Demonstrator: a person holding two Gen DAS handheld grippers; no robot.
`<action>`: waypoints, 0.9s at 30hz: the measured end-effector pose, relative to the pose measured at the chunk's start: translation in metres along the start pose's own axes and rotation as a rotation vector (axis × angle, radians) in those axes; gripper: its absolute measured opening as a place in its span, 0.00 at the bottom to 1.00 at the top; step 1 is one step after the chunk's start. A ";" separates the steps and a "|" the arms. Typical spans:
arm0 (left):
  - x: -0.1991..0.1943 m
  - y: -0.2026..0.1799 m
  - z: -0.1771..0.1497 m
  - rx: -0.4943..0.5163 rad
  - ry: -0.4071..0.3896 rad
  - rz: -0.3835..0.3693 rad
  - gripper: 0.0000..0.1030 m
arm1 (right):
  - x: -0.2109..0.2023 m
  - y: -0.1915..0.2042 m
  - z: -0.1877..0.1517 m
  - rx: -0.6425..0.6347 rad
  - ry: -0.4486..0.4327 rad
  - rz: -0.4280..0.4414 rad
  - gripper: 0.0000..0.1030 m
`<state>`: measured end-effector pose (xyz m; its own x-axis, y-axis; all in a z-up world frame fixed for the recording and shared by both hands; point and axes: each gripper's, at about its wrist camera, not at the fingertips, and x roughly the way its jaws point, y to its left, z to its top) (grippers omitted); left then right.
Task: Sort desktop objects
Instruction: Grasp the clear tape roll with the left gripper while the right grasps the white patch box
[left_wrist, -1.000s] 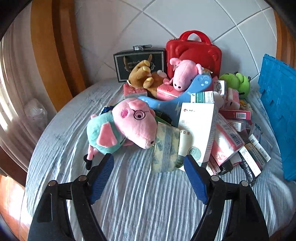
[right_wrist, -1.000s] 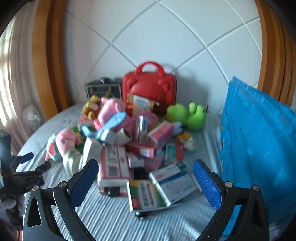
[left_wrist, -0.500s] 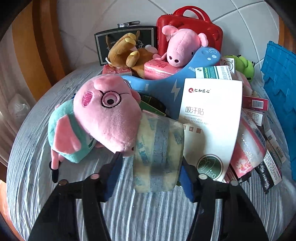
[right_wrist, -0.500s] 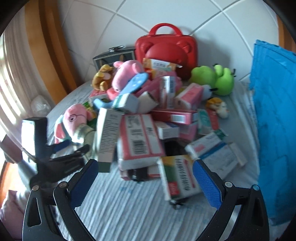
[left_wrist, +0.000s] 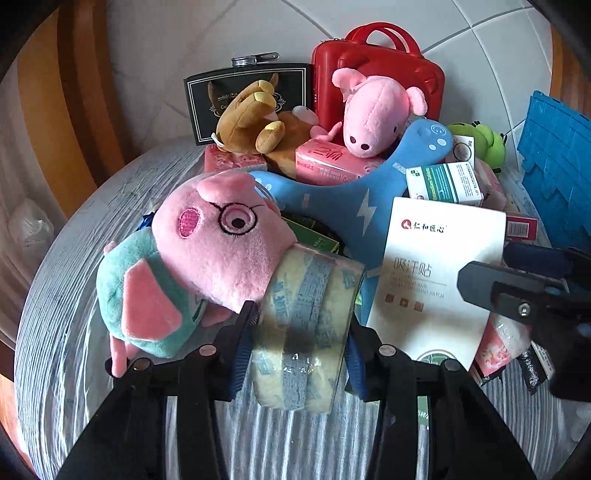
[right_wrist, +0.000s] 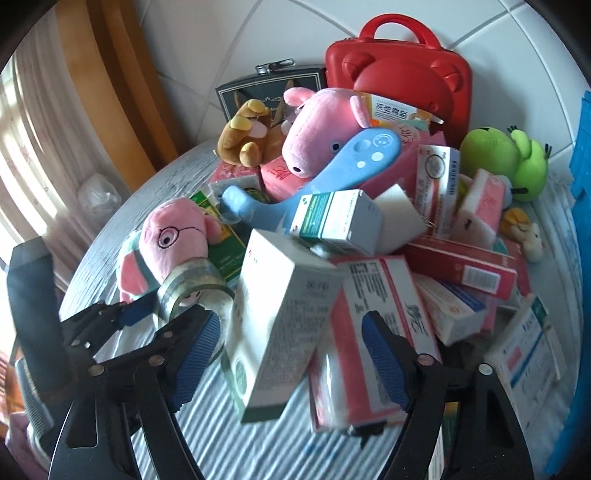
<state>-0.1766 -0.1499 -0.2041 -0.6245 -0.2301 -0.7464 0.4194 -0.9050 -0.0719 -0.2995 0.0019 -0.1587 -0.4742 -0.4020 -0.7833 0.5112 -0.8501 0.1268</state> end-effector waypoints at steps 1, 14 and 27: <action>0.001 0.001 0.002 -0.003 -0.001 -0.002 0.42 | 0.005 0.000 0.002 0.000 0.003 -0.002 0.68; -0.060 0.003 0.013 -0.014 -0.110 0.014 0.41 | -0.042 0.026 0.010 -0.065 -0.115 0.006 0.35; -0.139 -0.016 0.046 -0.009 -0.288 0.016 0.41 | -0.152 0.032 0.025 -0.128 -0.349 -0.075 0.34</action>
<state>-0.1274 -0.1200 -0.0687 -0.7789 -0.3375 -0.5286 0.4355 -0.8976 -0.0686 -0.2290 0.0272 -0.0207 -0.7179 -0.4510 -0.5303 0.5412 -0.8407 -0.0176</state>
